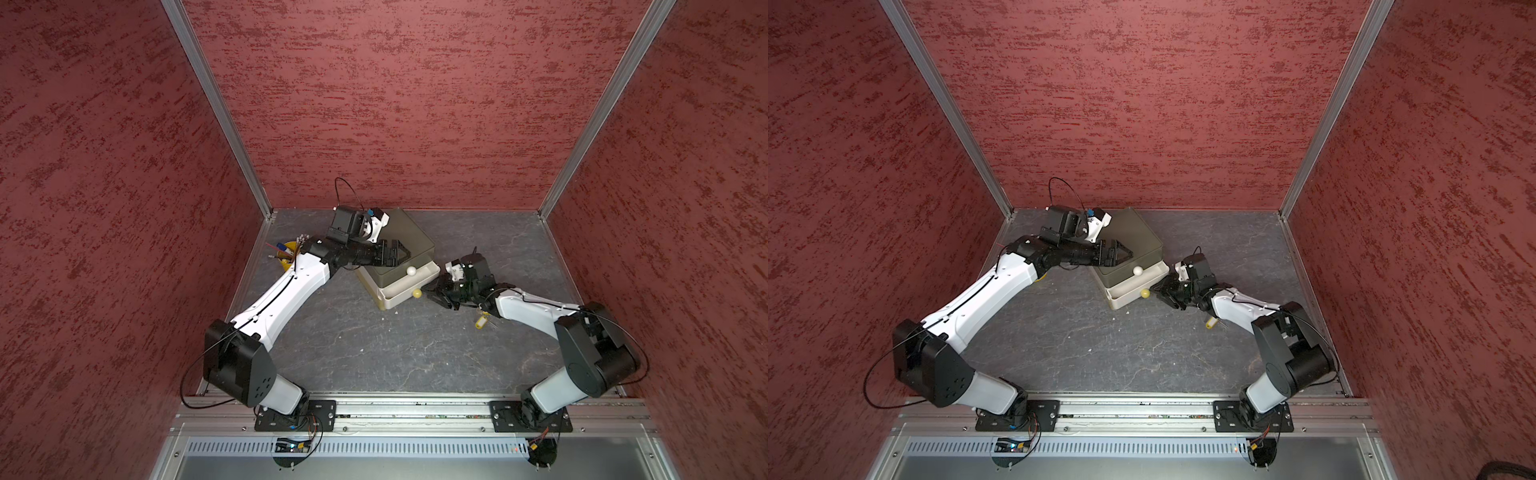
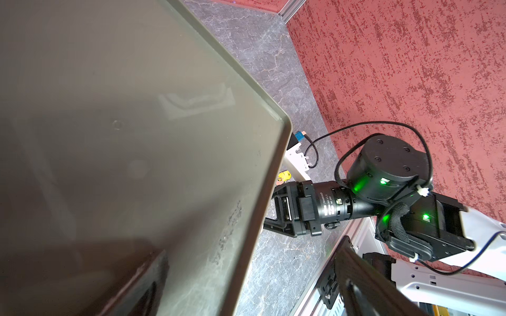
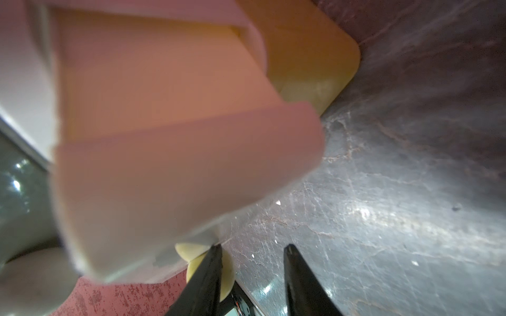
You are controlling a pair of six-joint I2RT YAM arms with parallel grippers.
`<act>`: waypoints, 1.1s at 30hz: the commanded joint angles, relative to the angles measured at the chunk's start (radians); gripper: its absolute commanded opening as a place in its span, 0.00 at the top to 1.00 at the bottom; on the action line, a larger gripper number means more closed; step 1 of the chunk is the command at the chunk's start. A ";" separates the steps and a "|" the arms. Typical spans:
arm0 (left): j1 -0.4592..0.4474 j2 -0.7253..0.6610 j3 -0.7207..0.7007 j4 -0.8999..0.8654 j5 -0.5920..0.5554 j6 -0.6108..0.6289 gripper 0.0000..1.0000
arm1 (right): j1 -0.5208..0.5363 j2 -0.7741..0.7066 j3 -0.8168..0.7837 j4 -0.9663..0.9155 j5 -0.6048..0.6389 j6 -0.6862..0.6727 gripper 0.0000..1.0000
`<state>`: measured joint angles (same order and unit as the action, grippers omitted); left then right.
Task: Take the keys out of the drawer
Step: Close the drawer in the storage box.
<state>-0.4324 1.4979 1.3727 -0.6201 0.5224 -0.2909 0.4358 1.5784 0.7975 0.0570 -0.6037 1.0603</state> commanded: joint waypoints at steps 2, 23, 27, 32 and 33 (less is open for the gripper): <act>0.011 -0.018 -0.035 -0.057 0.003 0.002 0.00 | -0.002 0.024 0.013 0.078 0.036 0.043 0.59; 0.023 -0.052 -0.070 -0.056 0.011 0.010 0.00 | -0.002 0.139 0.018 0.298 0.045 0.203 0.59; 0.023 -0.054 -0.073 -0.057 0.013 0.010 0.00 | -0.002 0.148 0.026 0.302 0.045 0.205 0.59; 0.024 -0.057 -0.077 -0.057 0.013 0.012 0.00 | -0.002 0.159 0.035 0.302 0.044 0.206 0.59; 0.024 -0.057 -0.078 -0.056 0.014 0.012 0.00 | -0.002 0.160 0.038 0.302 0.044 0.206 0.59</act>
<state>-0.4149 1.4456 1.3220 -0.6193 0.5419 -0.2874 0.4358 1.7218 0.8036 0.3195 -0.5804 1.2579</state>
